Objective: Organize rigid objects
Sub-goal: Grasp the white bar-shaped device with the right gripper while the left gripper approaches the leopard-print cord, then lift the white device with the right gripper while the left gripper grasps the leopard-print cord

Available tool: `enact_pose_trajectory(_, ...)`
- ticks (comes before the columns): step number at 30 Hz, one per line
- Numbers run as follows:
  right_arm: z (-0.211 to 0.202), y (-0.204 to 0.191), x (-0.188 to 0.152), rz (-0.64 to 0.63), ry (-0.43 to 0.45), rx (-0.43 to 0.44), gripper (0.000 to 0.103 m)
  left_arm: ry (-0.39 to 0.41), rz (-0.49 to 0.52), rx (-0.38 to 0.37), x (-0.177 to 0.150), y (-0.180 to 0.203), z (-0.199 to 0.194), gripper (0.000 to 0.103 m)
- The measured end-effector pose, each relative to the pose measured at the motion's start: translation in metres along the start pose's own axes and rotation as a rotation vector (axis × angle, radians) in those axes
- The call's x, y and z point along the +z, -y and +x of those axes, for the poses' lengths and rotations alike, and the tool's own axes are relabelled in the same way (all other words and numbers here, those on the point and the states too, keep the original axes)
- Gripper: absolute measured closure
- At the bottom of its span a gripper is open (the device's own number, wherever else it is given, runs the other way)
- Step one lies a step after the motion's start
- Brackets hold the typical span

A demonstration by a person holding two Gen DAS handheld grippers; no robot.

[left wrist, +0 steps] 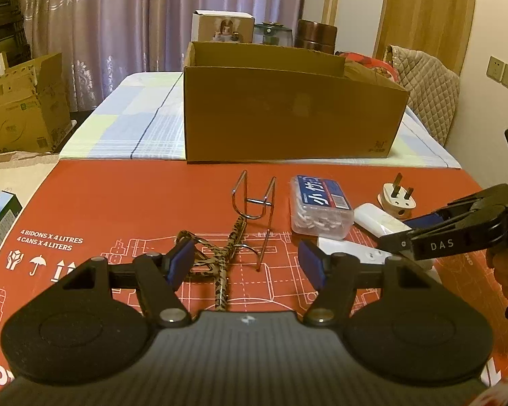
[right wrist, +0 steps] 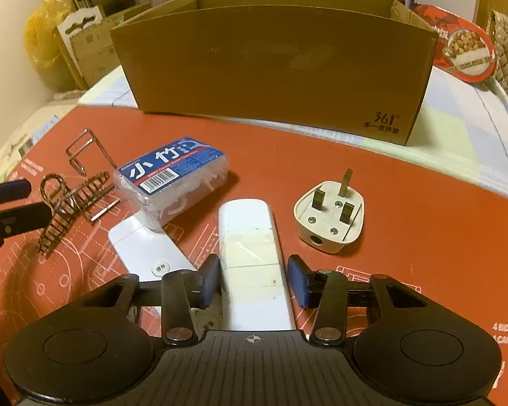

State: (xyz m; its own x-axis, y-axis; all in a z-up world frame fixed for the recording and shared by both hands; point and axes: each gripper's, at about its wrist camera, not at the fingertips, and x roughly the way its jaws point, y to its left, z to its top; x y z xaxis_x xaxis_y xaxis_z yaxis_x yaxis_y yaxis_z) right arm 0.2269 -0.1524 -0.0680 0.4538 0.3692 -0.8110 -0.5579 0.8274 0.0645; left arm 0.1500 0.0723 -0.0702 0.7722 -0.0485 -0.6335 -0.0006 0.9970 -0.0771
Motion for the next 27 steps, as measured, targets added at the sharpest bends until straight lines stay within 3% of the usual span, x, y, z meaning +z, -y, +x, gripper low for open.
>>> enact_pose_trajectory(9, -0.007, -0.003, 0.0, 0.037, 0.01, 0.018, 0.066, -0.006, 0.004, 0.026, -0.001, -0.002, 0.0, 0.04)
enact_pose_trajectory(15, -0.021, 0.0, -0.001, 0.169, 0.01, 0.088, 0.066, -0.004, 0.006, 0.026, -0.002, -0.002, 0.0, 0.04)
enact_pose_trajectory(27, -0.02, 0.004, 0.005, 0.246, 0.028, 0.034, 0.066, 0.001, -0.002, 0.029, -0.001, -0.002, 0.0, 0.04)
